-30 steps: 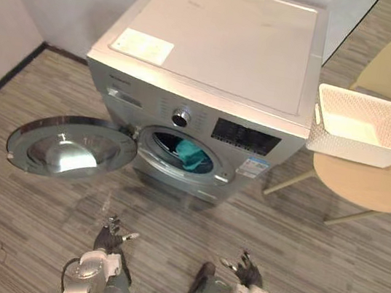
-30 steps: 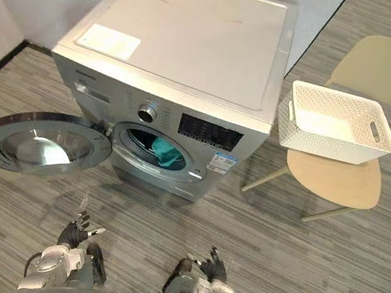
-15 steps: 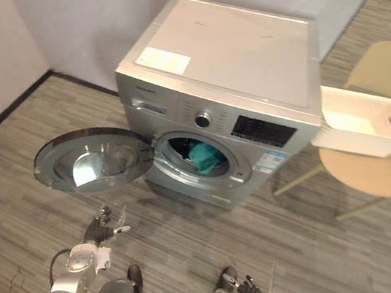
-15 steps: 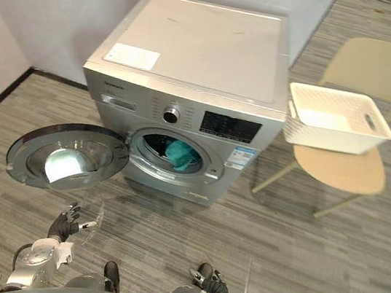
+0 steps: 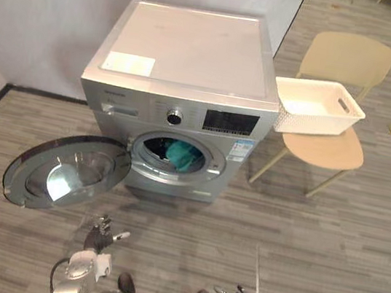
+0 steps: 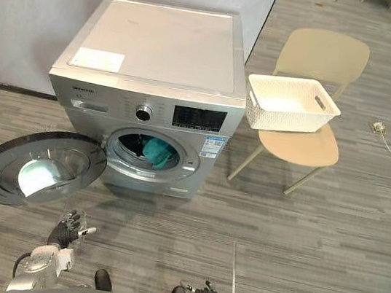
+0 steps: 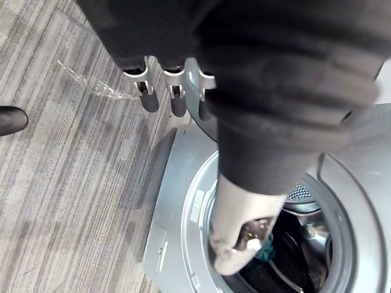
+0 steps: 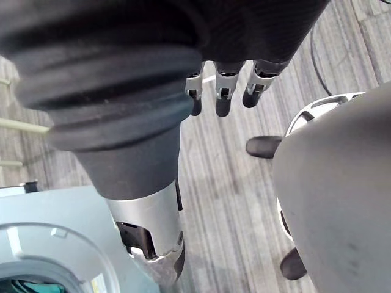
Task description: Pick up the laundry basket with both hands and put the clothes into the washing machine.
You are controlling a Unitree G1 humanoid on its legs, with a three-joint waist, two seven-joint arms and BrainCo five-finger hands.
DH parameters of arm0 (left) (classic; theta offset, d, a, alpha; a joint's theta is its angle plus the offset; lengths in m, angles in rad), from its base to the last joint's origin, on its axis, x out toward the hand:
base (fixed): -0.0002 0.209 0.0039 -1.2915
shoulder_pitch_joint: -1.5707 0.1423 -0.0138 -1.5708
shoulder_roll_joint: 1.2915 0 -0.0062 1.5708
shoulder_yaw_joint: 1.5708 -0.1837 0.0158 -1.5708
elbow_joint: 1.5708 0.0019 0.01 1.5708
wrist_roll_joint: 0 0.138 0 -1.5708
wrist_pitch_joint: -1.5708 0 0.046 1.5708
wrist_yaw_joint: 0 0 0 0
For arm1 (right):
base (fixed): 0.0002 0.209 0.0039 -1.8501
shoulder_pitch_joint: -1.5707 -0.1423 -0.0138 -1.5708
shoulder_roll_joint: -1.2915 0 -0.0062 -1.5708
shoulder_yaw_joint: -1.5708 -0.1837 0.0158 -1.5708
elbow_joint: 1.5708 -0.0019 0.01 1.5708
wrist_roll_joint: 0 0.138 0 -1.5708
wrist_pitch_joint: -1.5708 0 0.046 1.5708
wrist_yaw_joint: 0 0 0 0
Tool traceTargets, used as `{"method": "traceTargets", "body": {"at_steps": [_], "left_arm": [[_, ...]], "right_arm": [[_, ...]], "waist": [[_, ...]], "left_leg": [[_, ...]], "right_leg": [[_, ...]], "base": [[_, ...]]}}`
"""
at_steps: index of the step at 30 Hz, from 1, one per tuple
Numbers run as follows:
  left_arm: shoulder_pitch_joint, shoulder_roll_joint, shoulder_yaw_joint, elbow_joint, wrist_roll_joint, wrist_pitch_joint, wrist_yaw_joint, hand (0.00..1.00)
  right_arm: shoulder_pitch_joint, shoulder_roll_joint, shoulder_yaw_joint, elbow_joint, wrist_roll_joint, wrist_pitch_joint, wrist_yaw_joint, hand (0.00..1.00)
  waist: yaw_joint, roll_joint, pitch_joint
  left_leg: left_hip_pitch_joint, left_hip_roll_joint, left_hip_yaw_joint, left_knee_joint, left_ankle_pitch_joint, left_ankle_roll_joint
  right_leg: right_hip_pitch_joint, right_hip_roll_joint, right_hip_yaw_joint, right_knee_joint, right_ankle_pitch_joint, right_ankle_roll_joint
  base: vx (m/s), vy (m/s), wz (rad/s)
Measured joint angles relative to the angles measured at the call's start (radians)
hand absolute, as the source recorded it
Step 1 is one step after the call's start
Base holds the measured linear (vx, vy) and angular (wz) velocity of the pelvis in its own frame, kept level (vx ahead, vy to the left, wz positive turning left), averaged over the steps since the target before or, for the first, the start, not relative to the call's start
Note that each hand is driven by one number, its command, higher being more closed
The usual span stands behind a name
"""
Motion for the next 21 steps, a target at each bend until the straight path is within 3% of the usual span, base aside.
{"method": "traceTargets", "body": {"at_steps": [2, 4, 7, 9, 11, 12, 16, 19, 21], "left_arm": [[-0.005, 0.005, 0.040, -0.060, 0.002, 0.005, 0.011, 0.00], [-0.011, 0.004, 0.121, -0.124, 0.009, 0.007, 0.024, 0.00], [0.007, 0.001, 0.195, -0.182, 0.010, 0.013, 0.045, 0.00], [0.013, 0.000, 0.239, -0.239, 0.011, 0.013, 0.055, 0.00], [0.016, -0.001, 0.260, -0.266, 0.011, 0.013, 0.061, 0.00], [0.027, -0.009, 0.288, -0.275, 0.023, 0.013, 0.062, 0.00], [0.028, 0.002, 0.358, -0.312, 0.050, 0.009, 0.101, 0.00], [-0.005, 0.011, 0.425, -0.322, 0.092, 0.009, 0.142, 0.00], [-0.056, 0.073, 0.500, -0.329, 0.123, 0.011, 0.171, 0.00]], "right_arm": [[-0.004, -0.002, 0.000, -0.003, -0.022, -0.002, 0.000, 0.00], [-0.011, -0.010, -0.010, -0.007, -0.037, -0.002, 0.001, 0.00], [-0.012, -0.030, -0.029, -0.007, -0.039, 0.000, 0.000, 0.00], [0.006, -0.044, -0.067, -0.005, -0.072, 0.003, -0.001, 0.00], [0.025, -0.048, -0.096, -0.007, -0.081, 0.004, -0.001, 0.00], [0.034, -0.058, -0.099, -0.008, -0.082, 0.005, 0.000, 0.00], [0.060, -0.032, -0.098, -0.007, -0.085, 0.008, 0.005, 0.00], [0.058, -0.028, -0.095, -0.008, -0.077, 0.008, 0.005, 0.00], [0.055, -0.031, -0.075, -0.010, -0.078, 0.007, 0.006, 0.00]], "waist": [[0.007, -0.005, 0.028], [0.023, 0.007, 0.072], [0.034, 0.022, 0.091], [0.036, 0.028, 0.098], [0.035, 0.032, 0.096], [0.035, 0.059, 0.086], [0.004, 0.025, 0.058], [-0.002, 0.025, 0.055], [0.001, 0.022, 0.043]], "left_leg": [[-0.012, 0.013, -0.036, 0.042, -0.004, -0.004], [-0.044, 0.044, -0.069, 0.117, -0.033, -0.008], [-0.068, 0.048, -0.157, 0.189, -0.056, -0.022], [-0.072, 0.038, -0.238, 0.206, -0.081, -0.039], [-0.091, 0.053, -0.242, 0.311, -0.150, -0.006], [-0.070, 0.072, -0.258, 0.312, -0.198, -0.040], [-0.047, -0.020, -0.220, 0.217, -0.205, -0.038], [-0.014, -0.058, -0.208, 0.196, -0.200, -0.027], [0.003, -0.074, -0.192, 0.141, -0.171, -0.024]], "right_leg": [[0.015, 0.003, -0.019, -0.002, -0.009, -0.005], [0.027, 0.017, -0.031, -0.007, -0.018, -0.009], [0.033, 0.019, -0.025, 0.002, -0.018, -0.009], [0.024, -0.007, -0.027, 0.045, -0.024, -0.003], [0.010, -0.031, -0.022, 0.075, -0.026, 0.001], [0.012, -0.027, -0.006, 0.077, -0.021, 0.026], [0.026, -0.095, -0.005, 0.030, -0.012, 0.047], [0.037, -0.127, 0.003, 0.029, 0.003, 0.068], [0.027, -0.139, 0.006, 0.022, 0.018, 0.074]], "base": [[-0.12, -0.011, 0.31], [-0.17, 0.012, 0.18], [-0.10, 0.021, -0.02], [-0.04, 0.078, 0.01], [-0.03, 0.169, -0.16], [-0.03, 0.183, -0.30], [0.08, 0.184, -0.02], [0.05, 0.095, 0.05], [0.10, 0.008, -0.03]]}}
